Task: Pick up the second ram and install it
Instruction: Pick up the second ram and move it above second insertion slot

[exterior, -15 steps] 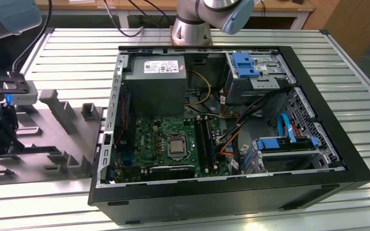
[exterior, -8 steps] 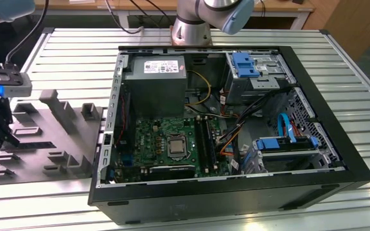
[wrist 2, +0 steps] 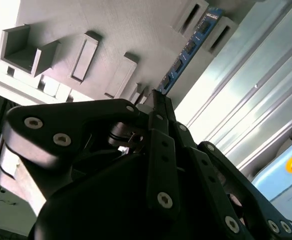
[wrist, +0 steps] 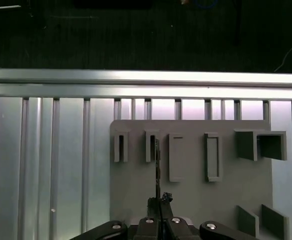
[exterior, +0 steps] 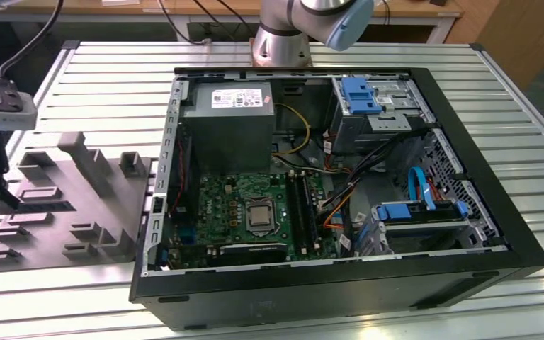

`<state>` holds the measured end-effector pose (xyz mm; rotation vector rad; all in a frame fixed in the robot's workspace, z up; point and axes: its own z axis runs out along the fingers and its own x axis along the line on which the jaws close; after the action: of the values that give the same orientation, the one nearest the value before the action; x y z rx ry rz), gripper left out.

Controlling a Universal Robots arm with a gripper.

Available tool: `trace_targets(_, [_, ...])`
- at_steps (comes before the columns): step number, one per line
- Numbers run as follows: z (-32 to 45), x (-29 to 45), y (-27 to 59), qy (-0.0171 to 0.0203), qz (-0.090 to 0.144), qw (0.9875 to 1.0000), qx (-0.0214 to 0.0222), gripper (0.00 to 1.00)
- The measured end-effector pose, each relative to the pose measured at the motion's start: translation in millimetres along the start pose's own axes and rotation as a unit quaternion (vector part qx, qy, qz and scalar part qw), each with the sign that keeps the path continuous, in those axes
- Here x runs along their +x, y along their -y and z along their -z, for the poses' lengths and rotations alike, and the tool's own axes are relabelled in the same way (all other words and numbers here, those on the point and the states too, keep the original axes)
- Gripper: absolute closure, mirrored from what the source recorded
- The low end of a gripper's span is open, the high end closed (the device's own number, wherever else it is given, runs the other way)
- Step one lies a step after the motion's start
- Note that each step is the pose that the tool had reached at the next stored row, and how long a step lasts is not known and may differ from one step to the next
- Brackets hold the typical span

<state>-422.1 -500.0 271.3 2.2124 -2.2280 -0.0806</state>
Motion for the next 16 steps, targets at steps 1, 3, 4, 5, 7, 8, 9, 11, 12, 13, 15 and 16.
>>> trace_targets(1, [2.8, -0.1, -0.1, 0.0, 0.0, 1.0, 0.0, 0.88])
trace_targets(3, [8.2, -0.3, -0.3, 0.0, 0.0, 1.0, 0.0, 0.88])
trace_targets(4, [10.9, -0.4, -0.4, -0.0001, 0.0, 1.0, -0.0001, 0.88])
trace_targets(5, [13.6, -0.5, -0.5, 0.0, 0.0, 1.0, 0.0, 0.88])
trace_targets(7, [19.4, -0.7, -0.7, 0.0, 0.0, 1.0, 0.0, 0.88])
trace_targets(8, [22.5, -0.8, -0.8, 0.0, 0.0, 1.0, -0.0001, 0.88])
trace_targets(9, [25.4, -0.9, -1.0, 0.0, 0.0, 1.0, 0.0, 0.88])
trace_targets(11, [31.8, -1.1, -1.2, 0.0, 0.0, 1.0, 0.0, 0.88])
trace_targets(12, [35.2, -1.3, -1.3, 0.0, 0.0, 1.0, 0.0, 0.88])
trace_targets(13, [39.0, -1.4, -1.4, 0.0, 0.0, 1.0, 0.0, 0.88])
trace_targets(15, [46.5, -1.7, -1.7, 0.0, 0.0, 1.0, 0.0, 0.88])
trace_targets(16, [50.2, -1.8, -1.8, 0.0, 0.0, 1.0, 0.0, 0.88])
